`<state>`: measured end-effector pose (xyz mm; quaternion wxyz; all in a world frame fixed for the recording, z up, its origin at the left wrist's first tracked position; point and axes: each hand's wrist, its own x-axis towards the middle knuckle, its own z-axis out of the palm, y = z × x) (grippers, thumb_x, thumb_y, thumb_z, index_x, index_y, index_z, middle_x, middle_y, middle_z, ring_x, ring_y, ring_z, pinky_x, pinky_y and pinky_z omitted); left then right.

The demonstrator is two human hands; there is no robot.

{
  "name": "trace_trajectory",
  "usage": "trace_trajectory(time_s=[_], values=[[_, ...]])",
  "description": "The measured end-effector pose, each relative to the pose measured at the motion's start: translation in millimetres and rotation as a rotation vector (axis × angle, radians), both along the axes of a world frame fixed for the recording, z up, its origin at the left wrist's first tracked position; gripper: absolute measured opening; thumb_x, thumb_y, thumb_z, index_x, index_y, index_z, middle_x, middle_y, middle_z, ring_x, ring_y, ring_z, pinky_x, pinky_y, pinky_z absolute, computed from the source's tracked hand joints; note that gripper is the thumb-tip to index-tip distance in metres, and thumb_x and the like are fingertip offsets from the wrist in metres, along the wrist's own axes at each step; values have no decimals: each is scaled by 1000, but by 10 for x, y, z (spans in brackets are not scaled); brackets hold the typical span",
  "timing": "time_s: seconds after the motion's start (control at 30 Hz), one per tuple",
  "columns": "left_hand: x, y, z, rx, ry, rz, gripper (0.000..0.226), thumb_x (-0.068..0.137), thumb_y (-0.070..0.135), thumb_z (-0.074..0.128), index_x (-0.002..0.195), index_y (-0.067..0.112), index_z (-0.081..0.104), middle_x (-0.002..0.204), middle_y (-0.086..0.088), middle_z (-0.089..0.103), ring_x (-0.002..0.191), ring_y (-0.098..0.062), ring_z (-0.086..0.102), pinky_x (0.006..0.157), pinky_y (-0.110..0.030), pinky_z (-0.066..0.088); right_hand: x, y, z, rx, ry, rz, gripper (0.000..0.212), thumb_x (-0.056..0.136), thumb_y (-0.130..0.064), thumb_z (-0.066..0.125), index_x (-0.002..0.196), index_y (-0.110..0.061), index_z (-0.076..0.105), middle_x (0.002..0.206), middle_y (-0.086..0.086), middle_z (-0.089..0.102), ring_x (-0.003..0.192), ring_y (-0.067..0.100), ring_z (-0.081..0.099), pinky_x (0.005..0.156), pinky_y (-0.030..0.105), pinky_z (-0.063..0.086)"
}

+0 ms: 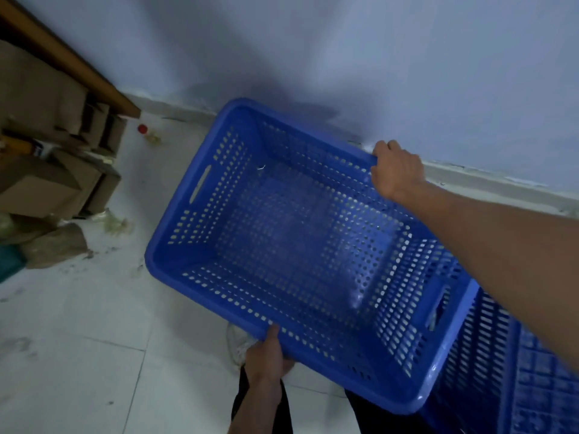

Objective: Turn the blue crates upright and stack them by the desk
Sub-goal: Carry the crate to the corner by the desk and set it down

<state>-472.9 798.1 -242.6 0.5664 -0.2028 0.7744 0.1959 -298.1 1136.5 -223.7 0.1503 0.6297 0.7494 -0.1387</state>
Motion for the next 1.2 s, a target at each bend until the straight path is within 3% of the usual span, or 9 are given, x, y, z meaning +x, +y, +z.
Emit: trace_trajectory(time_s=[0.1,0.43,0.6,0.67,0.83,0.97,1.07,1.2], values=[[133,81,16,15,-71,30,33,93,40,64,100,7,61,98,-17,69,77,-33,72,60,-33,56,-101,209,44,-68,25,-22,42,92,-15,56,131,-6,46,129,19,46,113,43,55,90,47,45],[392,347,-191,52,-181,109,33,97,28,62,101,-5,62,86,-24,71,70,-33,72,52,-33,60,-195,607,-53,-183,-33,122,51,93,-17,53,139,-2,37,136,20,39,121,39,44,92,48,42],[335,365,-182,90,-193,21,32,97,28,62,98,-4,63,81,-23,73,63,-30,72,52,-34,60,-208,597,-70,-246,5,78,61,95,-27,52,147,-4,31,146,17,32,128,39,41,98,48,41],[282,345,-134,62,-214,-156,42,95,39,62,96,-3,66,79,-19,74,61,-28,72,51,-34,60,-124,480,-23,-231,21,107,68,92,-28,54,150,-5,27,152,16,29,134,38,37,102,47,40],[8,372,-47,19,-14,-922,65,82,68,60,79,4,69,69,-7,74,53,-20,72,53,-30,60,21,-213,93,-259,51,315,73,92,-20,53,156,-11,19,161,8,20,141,32,32,110,46,36],[-223,483,-48,170,192,-1488,65,87,69,52,70,8,69,74,-5,74,73,-21,72,75,-35,59,56,-1027,78,-396,101,371,63,95,-18,49,154,-15,28,157,4,30,138,26,37,110,37,35],[-332,634,58,263,338,-1818,50,87,65,55,75,17,58,81,-2,66,83,-21,65,70,-32,46,59,-1705,-9,-532,144,384,50,97,-24,47,146,-18,42,143,5,48,129,26,46,104,39,41],[-479,764,97,390,409,-2044,45,81,62,64,92,18,61,99,0,52,94,-19,56,70,-30,38,57,-2349,-100,-649,154,345,44,97,-32,46,140,-22,48,132,6,56,123,28,53,97,40,46]])
